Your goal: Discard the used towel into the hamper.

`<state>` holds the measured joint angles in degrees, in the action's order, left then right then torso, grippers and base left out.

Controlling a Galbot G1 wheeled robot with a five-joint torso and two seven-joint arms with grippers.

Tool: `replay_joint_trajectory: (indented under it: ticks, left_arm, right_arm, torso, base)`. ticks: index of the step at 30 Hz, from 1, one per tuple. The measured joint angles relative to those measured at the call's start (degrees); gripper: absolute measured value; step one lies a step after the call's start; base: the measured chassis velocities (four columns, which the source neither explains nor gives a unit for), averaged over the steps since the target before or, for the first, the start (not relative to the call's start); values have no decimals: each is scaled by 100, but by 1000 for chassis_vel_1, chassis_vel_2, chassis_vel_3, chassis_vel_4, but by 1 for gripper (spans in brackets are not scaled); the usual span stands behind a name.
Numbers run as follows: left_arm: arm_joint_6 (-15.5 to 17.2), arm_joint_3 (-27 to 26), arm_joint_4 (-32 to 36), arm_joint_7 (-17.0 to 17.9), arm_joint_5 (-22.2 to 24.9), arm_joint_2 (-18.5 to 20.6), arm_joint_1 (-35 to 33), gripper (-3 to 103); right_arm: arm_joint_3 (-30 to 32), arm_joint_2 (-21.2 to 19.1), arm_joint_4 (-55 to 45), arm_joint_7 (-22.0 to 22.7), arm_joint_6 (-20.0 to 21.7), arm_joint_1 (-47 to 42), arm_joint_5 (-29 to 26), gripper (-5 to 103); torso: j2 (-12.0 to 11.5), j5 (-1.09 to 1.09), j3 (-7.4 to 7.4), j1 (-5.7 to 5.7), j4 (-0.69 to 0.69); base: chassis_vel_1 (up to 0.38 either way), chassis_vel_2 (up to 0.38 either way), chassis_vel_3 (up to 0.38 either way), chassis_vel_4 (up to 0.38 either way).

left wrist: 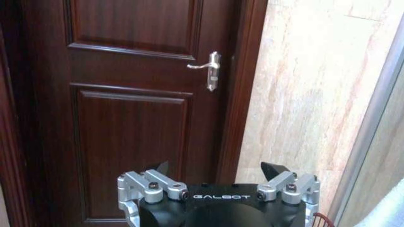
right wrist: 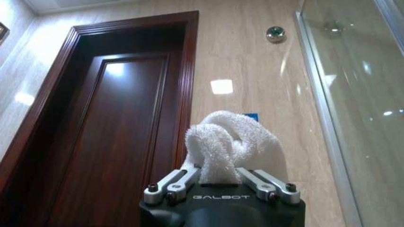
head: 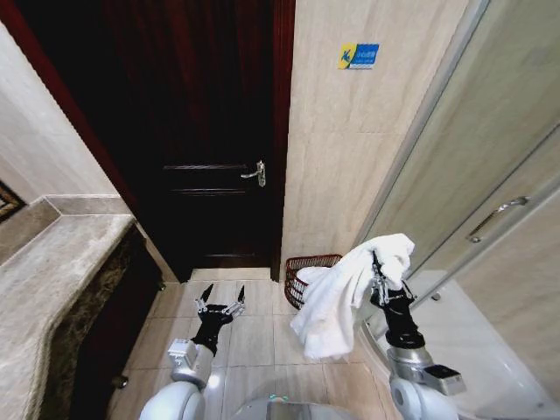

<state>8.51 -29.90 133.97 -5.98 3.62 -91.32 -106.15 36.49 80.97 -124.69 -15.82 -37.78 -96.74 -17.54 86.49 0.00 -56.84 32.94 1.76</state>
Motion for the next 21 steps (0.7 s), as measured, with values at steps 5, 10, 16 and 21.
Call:
replay_joint_trajectory:
  ticks: [5,10,16,21]
  left_arm:
    - [0,0,0,0,0,0,0,99]
    - [0,0,0,0,0,0,0,99]
    - [0,-1,0,0,0,0,0,99]
    - [0,0,0,0,0,0,0,99]
  right_arm:
    - [-1,-10,12,0,4,15,1,12]
    - [-3,-22,12,-6,13,17,1,12]
    - [-9,-61,12,-14,28,70,2,12]
    - [5,-81,13,-15,47,123,1,12]
  torso:
    - [0,0,0,0,1]
    - [0,0,0,1,0]
    - [0,0,0,0,0]
    - [0,0,0,0,0]
  base:
    - [-48,47,66,-45]
    - [-72,42,58,-68]
    - [-38,54,49,-44]
    - [-44,59,49,-58]
